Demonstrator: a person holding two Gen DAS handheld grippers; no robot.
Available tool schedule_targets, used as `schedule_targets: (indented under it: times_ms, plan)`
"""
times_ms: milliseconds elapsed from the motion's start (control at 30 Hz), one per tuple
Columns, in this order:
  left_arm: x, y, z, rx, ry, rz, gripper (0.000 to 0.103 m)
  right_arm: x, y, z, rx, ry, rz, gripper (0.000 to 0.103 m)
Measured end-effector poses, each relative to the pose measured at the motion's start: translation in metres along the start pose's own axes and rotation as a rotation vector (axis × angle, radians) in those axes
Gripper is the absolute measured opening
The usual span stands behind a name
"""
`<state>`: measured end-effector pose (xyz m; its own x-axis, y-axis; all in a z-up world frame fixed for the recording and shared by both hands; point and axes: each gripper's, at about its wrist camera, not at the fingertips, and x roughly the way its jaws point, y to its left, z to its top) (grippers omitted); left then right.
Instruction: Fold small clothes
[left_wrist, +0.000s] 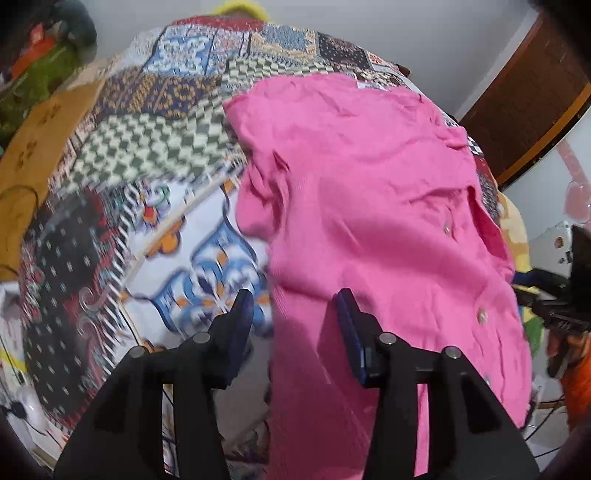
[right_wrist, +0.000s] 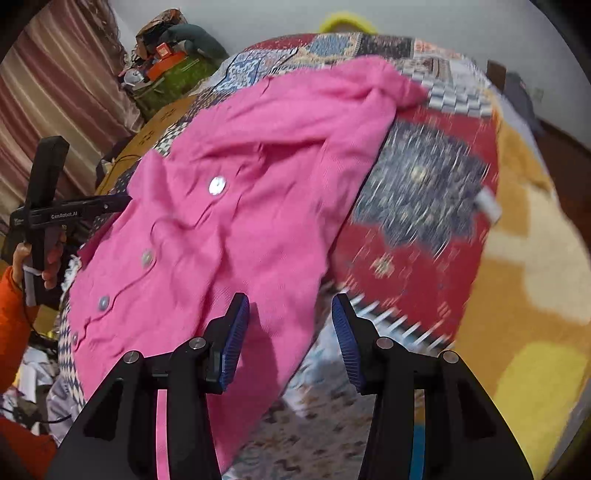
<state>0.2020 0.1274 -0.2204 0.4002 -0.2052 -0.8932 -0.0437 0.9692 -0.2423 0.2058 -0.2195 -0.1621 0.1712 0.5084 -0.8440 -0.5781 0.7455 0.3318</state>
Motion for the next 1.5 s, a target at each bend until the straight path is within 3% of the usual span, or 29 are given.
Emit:
schedule_targets:
  times_ms: [67,100,167,233,300,333,533,633,733,800,867,967,1100,1300,1500]
  plan:
    - [0.002,-0.005,-0.004,0.007,0.004,-0.003,0.045,0.003,0.002,-0.004,0.010,-0.025,0.007,0.040]
    - [0.002,-0.008,-0.005,0.012,0.000,0.008,0.045,0.003,0.004,-0.004,0.008,-0.040,0.014,0.023]
    - [0.002,-0.014,-0.005,0.025,-0.008,0.014,0.045,0.005,0.008,0.002,-0.005,-0.039,0.043,0.004]
    - [0.003,-0.018,-0.003,0.044,-0.009,0.011,0.042,0.004,0.013,0.011,-0.026,-0.042,0.066,0.004]
    - [0.003,-0.022,-0.001,0.062,-0.003,0.001,0.029,-0.002,0.017,0.019,-0.066,-0.066,0.058,0.004]
    - [0.003,-0.024,0.000,0.074,-0.005,0.001,0.027,-0.008,0.016,0.025,-0.076,-0.090,0.050,0.004]
    - [0.001,-0.024,-0.002,0.079,0.001,0.003,0.026,-0.028,-0.009,0.062,-0.049,-0.202,-0.022,0.004]
    - [0.000,-0.021,-0.005,0.072,0.005,-0.004,0.027,-0.024,-0.017,0.075,-0.052,-0.190,-0.094,0.006]
    - [-0.005,-0.018,-0.008,0.055,0.008,-0.005,0.027,-0.022,-0.016,0.073,-0.030,-0.147,-0.098,0.012]
    - [-0.010,-0.018,-0.011,0.051,0.006,0.002,0.027,-0.025,-0.016,0.063,-0.021,-0.128,-0.095,0.035]
    - [-0.019,-0.020,-0.014,0.055,-0.005,0.005,0.027,-0.033,-0.013,0.049,-0.032,-0.135,-0.100,0.044]
    - [-0.029,-0.028,-0.020,0.053,-0.012,-0.017,0.030,-0.035,-0.008,0.029,-0.056,-0.102,-0.111,0.045]
    - [-0.036,-0.046,-0.028,0.063,-0.020,-0.031,0.045,-0.030,-0.004,0.001,-0.062,-0.050,-0.125,0.045]
    - [-0.027,-0.057,-0.044,0.088,-0.006,0.034,0.046,-0.024,-0.009,-0.029,0.003,-0.011,-0.112,0.045]
    - [-0.043,-0.035,-0.061,0.041,-0.011,0.052,0.044,-0.030,-0.016,-0.042,0.069,-0.028,-0.076,0.045]
